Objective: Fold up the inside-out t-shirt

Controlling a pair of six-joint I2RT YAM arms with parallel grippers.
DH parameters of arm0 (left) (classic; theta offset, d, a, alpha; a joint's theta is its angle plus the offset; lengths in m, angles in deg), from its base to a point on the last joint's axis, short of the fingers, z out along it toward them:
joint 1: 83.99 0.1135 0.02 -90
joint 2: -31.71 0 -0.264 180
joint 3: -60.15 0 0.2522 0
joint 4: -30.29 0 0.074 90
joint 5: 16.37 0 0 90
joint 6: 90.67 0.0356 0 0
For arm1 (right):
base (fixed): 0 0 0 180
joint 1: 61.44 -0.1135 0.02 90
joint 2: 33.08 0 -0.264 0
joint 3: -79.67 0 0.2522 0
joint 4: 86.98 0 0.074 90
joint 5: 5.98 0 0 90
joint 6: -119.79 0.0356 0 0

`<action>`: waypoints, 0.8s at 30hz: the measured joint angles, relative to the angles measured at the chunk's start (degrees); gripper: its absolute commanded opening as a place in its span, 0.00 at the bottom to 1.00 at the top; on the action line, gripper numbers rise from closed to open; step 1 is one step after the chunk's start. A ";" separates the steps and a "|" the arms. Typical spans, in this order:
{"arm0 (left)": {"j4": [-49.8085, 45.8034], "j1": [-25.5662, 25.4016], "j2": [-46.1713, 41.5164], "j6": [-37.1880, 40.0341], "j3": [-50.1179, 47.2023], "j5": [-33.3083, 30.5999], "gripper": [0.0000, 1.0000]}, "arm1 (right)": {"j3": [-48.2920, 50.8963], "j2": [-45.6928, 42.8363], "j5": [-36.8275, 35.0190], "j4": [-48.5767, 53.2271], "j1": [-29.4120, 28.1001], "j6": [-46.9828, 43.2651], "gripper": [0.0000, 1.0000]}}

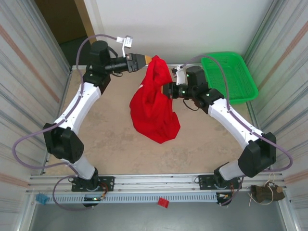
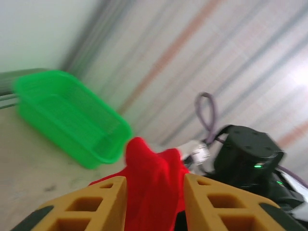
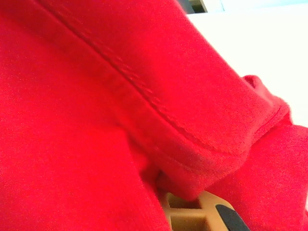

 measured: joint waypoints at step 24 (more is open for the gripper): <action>8.07 -17.57 -16.90 19.28 -41.13 -40.57 0.55 | 6.78 -1.25 15.06 -9.86 4.13 7.96 0.00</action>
